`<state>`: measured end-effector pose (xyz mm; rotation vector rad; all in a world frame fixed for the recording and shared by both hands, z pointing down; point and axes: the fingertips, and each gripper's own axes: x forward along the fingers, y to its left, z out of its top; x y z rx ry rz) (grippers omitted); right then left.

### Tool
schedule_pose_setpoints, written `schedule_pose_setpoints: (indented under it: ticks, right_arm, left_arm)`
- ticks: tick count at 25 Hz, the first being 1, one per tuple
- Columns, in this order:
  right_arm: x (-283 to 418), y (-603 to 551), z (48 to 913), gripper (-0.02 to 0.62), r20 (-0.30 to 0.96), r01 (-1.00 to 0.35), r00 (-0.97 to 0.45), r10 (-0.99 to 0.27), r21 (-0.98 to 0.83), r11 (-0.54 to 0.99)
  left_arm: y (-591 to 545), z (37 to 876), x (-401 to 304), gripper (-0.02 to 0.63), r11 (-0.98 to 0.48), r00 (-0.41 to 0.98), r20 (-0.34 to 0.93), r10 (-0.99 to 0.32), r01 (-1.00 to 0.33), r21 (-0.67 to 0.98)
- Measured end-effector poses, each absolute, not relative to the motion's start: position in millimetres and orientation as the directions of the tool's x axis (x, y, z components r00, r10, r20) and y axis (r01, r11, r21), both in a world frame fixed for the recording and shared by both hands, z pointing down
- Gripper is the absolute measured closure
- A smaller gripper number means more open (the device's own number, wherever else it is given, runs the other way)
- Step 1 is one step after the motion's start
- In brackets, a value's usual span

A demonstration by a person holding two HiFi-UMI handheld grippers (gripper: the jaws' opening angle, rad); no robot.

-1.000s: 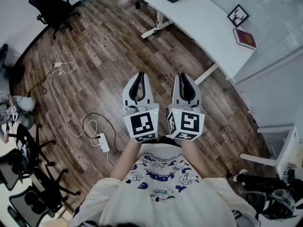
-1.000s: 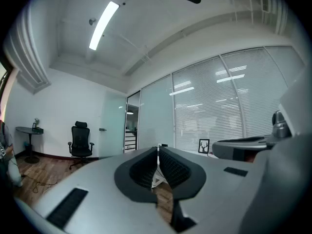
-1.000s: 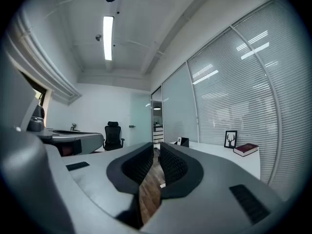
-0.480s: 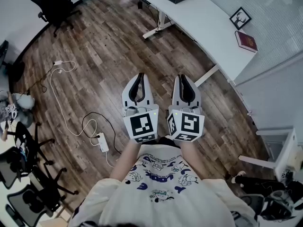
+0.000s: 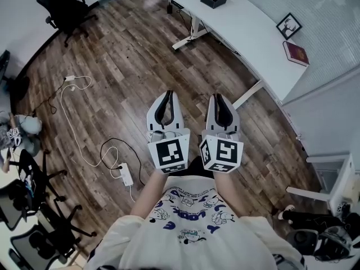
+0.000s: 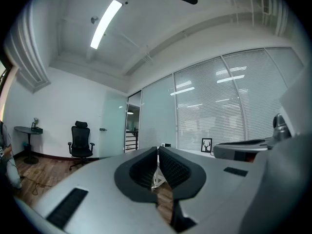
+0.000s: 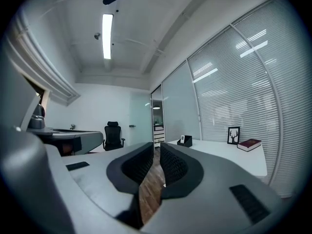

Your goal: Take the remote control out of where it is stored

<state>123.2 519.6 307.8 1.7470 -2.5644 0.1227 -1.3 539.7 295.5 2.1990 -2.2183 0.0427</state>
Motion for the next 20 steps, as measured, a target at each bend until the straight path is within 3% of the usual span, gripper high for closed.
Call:
schedule_pose_setpoints:
  ticks: [20]
  right_arm:
    - [79.7, 410.8, 327.6, 0.534, 0.103, -0.907, -0.421, -0.901, -0.065, 0.416]
  left_arm:
    - [439.6, 315.9, -43.6, 0.580, 0.069, -0.070, 0.069, -0.995, -0.997, -0.014]
